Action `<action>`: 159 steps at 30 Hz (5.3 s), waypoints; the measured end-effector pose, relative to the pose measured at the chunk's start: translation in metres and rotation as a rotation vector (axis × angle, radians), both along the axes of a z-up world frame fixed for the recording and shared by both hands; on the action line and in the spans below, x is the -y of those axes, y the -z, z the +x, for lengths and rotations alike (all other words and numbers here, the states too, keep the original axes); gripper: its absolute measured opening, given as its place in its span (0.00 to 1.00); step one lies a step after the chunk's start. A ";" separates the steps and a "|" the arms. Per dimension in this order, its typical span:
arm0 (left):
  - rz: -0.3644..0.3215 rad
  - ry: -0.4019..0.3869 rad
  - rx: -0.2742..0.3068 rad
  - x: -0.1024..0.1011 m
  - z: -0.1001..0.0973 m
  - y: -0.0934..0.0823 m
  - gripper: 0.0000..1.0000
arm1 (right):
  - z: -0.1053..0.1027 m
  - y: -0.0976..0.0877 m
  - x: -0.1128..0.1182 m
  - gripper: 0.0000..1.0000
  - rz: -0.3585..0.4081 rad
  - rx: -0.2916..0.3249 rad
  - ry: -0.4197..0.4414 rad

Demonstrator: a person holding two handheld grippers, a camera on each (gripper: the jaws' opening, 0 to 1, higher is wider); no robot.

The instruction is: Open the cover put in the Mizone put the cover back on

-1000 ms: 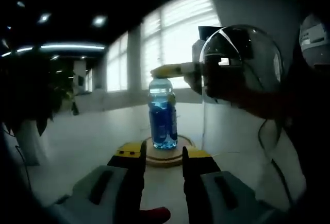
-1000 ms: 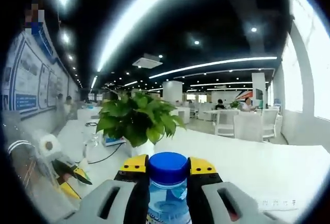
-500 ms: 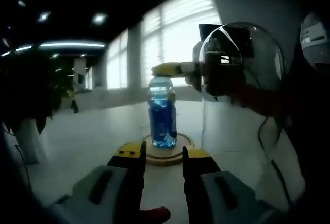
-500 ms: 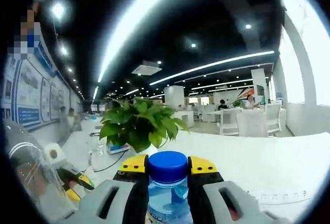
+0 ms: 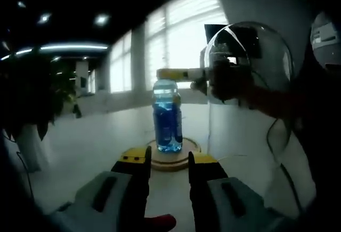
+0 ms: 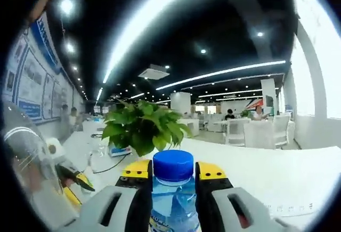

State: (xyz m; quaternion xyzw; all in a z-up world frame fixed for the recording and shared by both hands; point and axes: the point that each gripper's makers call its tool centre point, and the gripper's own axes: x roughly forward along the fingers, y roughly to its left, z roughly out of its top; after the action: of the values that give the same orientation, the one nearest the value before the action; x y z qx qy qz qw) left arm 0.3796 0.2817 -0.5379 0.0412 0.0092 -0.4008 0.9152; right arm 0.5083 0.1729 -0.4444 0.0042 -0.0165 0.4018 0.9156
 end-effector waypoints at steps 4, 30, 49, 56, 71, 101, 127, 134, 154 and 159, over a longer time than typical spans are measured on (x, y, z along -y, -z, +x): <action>0.002 0.003 -0.002 0.001 0.000 0.001 0.20 | 0.001 0.002 0.001 0.29 0.006 -0.018 0.001; 0.010 -0.003 -0.012 0.000 0.003 0.005 0.20 | -0.020 -0.015 0.033 0.24 0.012 0.037 0.065; 0.010 -0.006 -0.006 -0.001 0.003 0.005 0.20 | -0.033 0.001 0.083 0.24 -0.026 0.024 0.137; 0.001 0.005 -0.016 0.000 0.001 0.006 0.19 | -0.036 0.003 0.091 0.24 0.009 -0.005 0.134; -0.034 -0.008 -0.040 -0.001 0.001 0.003 0.21 | -0.054 0.015 0.109 0.24 0.012 -0.003 0.165; -0.154 -0.008 0.003 -0.013 0.013 -0.007 0.24 | -0.065 0.064 0.157 0.24 0.059 0.032 0.210; -0.201 -0.051 0.016 -0.019 0.021 -0.013 0.24 | -0.062 0.100 0.150 0.24 0.002 0.000 0.189; -0.227 -0.039 0.026 -0.017 0.020 -0.016 0.24 | -0.061 0.103 0.147 0.24 0.008 -0.013 0.183; -0.215 -0.074 0.025 -0.021 0.025 -0.013 0.24 | -0.069 0.091 0.145 0.24 0.080 -0.006 0.159; -0.234 -0.071 0.021 -0.022 0.023 -0.014 0.24 | -0.069 0.087 0.153 0.24 0.110 -0.013 0.177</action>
State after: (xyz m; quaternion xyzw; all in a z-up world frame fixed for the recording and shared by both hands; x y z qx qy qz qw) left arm 0.4022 0.3040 -0.5235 -0.0619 -0.0458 -0.3659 0.9275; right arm 0.4396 0.0202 -0.5319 0.0556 -0.0331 0.3177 0.9460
